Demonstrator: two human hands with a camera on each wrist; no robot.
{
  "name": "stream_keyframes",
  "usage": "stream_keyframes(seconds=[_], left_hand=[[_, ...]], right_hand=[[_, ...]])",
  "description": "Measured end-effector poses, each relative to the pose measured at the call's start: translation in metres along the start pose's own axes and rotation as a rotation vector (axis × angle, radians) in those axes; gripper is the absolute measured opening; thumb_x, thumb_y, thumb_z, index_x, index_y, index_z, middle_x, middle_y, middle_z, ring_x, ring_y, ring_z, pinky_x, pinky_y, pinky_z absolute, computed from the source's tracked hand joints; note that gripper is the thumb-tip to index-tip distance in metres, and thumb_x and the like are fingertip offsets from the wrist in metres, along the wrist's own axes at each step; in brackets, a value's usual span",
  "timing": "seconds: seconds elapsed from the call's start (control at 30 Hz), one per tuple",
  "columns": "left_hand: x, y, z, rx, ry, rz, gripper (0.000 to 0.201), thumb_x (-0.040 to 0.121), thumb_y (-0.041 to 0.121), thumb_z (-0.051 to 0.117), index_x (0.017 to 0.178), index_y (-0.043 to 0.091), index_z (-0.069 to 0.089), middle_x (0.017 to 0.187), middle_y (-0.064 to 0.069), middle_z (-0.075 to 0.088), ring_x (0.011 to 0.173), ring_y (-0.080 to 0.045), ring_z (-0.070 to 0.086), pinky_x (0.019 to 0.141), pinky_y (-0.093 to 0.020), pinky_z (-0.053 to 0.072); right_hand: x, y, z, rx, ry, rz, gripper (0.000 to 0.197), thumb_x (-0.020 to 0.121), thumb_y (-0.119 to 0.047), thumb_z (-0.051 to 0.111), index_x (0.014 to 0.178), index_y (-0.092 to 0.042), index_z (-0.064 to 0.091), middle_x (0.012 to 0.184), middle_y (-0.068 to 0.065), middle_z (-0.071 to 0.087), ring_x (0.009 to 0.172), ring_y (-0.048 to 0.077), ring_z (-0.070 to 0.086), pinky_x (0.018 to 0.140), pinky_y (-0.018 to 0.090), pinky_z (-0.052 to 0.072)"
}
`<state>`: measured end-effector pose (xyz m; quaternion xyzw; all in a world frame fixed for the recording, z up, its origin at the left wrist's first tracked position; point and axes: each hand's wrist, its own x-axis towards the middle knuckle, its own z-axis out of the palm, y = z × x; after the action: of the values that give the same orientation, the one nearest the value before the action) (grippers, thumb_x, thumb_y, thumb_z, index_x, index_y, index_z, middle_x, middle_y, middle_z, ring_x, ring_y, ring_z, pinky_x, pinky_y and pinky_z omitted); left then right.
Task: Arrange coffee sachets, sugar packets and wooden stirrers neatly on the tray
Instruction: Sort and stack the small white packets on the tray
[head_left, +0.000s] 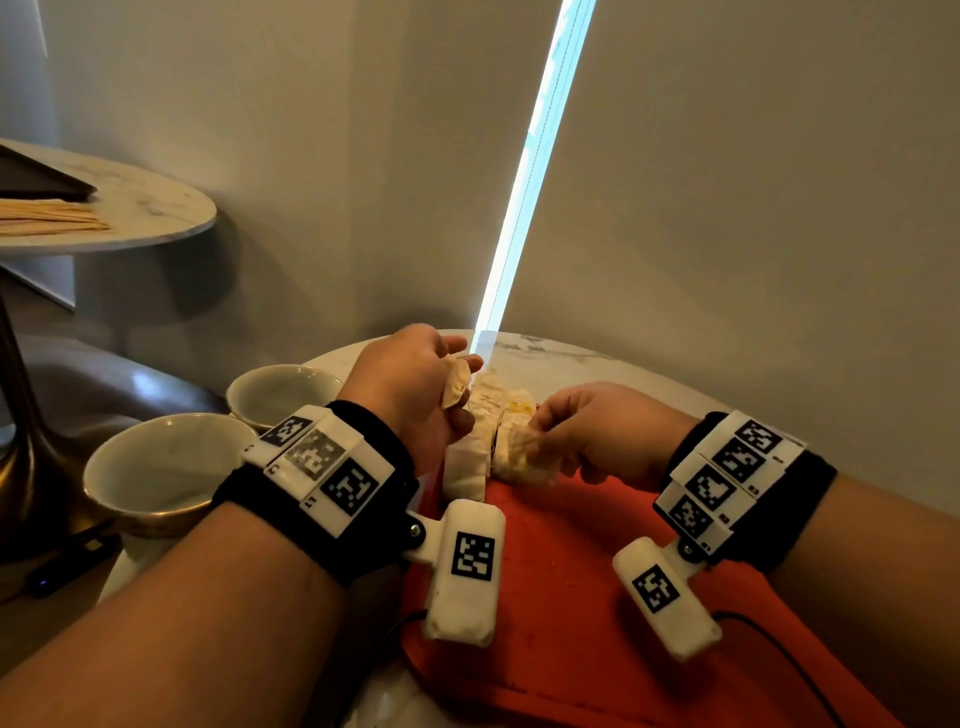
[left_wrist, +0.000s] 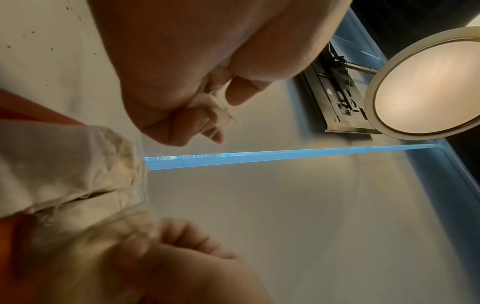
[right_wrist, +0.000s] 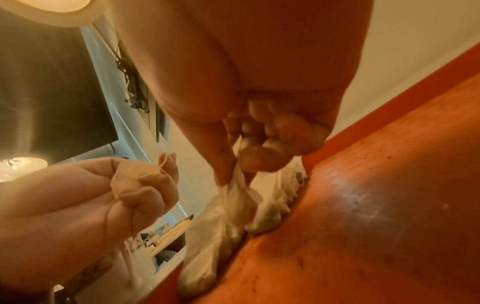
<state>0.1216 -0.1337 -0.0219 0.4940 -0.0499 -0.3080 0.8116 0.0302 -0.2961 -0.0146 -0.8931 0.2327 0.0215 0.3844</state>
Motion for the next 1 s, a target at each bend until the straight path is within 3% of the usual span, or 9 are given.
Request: stream_keyframes(seconds=[0.13, 0.23, 0.3, 0.4, 0.53, 0.6, 0.67, 0.8, 1.0], left_hand=[[0.002, 0.001, 0.0, 0.003, 0.025, 0.021, 0.035, 0.1, 0.001, 0.029, 0.106, 0.014, 0.061, 0.093, -0.006, 0.067, 0.066, -0.016, 0.054, 0.056, -0.029, 0.042], [0.005, -0.001, -0.002, 0.065, 0.014, 0.071, 0.037, 0.096, -0.008, 0.037, 0.108, 0.015, 0.063, 0.098, -0.005, 0.072, 0.089, -0.022, 0.065, 0.074, -0.037, 0.056], [0.005, -0.003, -0.003, 0.074, 0.018, 0.111, 0.033, 0.095, -0.009, 0.046, 0.105, 0.016, 0.064, 0.096, -0.004, 0.075, 0.092, -0.024, 0.067, 0.083, -0.042, 0.058], [0.006, -0.005, -0.004, 0.11, 0.009, 0.147, 0.026, 0.095, -0.004, 0.052, 0.103, 0.018, 0.065, 0.093, 0.0, 0.078, 0.087, -0.02, 0.065, 0.067, -0.032, 0.049], [0.006, -0.005, -0.005, 0.086, 0.009, 0.153, 0.023, 0.097, -0.002, 0.055, 0.103, 0.017, 0.066, 0.097, -0.001, 0.078, 0.089, -0.021, 0.063, 0.066, -0.031, 0.045], [0.005, -0.005, -0.005, 0.047, 0.004, 0.154, 0.023, 0.096, -0.004, 0.056, 0.103, 0.016, 0.066, 0.098, -0.005, 0.077, 0.079, -0.017, 0.064, 0.056, -0.027, 0.045], [0.004, -0.005, -0.005, 0.012, 0.0, 0.155, 0.024, 0.094, -0.006, 0.058, 0.103, 0.014, 0.066, 0.095, -0.008, 0.076, 0.066, -0.013, 0.068, 0.049, -0.024, 0.047], [0.008, -0.007, -0.008, 0.021, 0.004, 0.151, 0.024, 0.094, -0.006, 0.059, 0.102, 0.014, 0.067, 0.101, -0.014, 0.074, 0.08, -0.021, 0.068, 0.057, -0.027, 0.05], [0.011, -0.007, -0.009, 0.015, -0.008, 0.151, 0.022, 0.095, -0.006, 0.057, 0.1, 0.013, 0.066, 0.095, -0.014, 0.07, 0.078, -0.021, 0.068, 0.059, -0.026, 0.051]], right_hand=[[0.007, -0.004, 0.01, -0.132, -0.09, 0.066, 0.009, 0.084, -0.008, 0.075, 0.09, -0.014, 0.074, 0.071, 0.004, 0.068, 0.051, 0.01, 0.056, 0.049, 0.025, 0.044], [0.014, -0.004, 0.014, -0.183, -0.028, 0.063, 0.007, 0.083, -0.012, 0.078, 0.085, -0.018, 0.074, 0.067, 0.001, 0.067, 0.053, 0.011, 0.057, 0.049, 0.024, 0.045], [0.017, -0.004, 0.015, -0.193, 0.033, 0.042, 0.006, 0.084, -0.015, 0.078, 0.086, -0.018, 0.073, 0.069, -0.001, 0.068, 0.051, 0.008, 0.058, 0.047, 0.021, 0.045], [0.017, -0.004, 0.013, -0.157, 0.086, 0.042, 0.008, 0.086, -0.017, 0.078, 0.092, -0.014, 0.074, 0.078, 0.004, 0.073, 0.053, 0.009, 0.062, 0.048, 0.022, 0.048], [0.01, -0.003, 0.009, -0.182, 0.15, 0.043, 0.016, 0.086, -0.025, 0.078, 0.096, -0.015, 0.07, 0.086, 0.012, 0.074, 0.061, 0.014, 0.066, 0.054, 0.029, 0.051], [0.005, -0.003, 0.006, -0.152, 0.189, 0.022, 0.018, 0.089, -0.026, 0.075, 0.096, -0.011, 0.067, 0.086, 0.013, 0.073, 0.063, 0.016, 0.066, 0.054, 0.031, 0.051], [0.001, -0.005, 0.006, -0.027, 0.105, 0.03, 0.015, 0.092, -0.02, 0.07, 0.095, -0.006, 0.066, 0.083, 0.015, 0.07, 0.06, 0.017, 0.065, 0.056, 0.032, 0.05], [-0.008, -0.011, 0.016, 0.263, -0.205, 0.148, 0.011, 0.097, -0.001, 0.055, 0.103, 0.002, 0.063, 0.093, 0.024, 0.059, 0.078, 0.03, 0.056, 0.066, 0.034, 0.051], [-0.005, -0.011, 0.021, 0.321, -0.133, 0.144, 0.014, 0.094, 0.006, 0.052, 0.094, 0.002, 0.065, 0.095, 0.026, 0.063, 0.089, 0.034, 0.054, 0.064, 0.031, 0.048]])
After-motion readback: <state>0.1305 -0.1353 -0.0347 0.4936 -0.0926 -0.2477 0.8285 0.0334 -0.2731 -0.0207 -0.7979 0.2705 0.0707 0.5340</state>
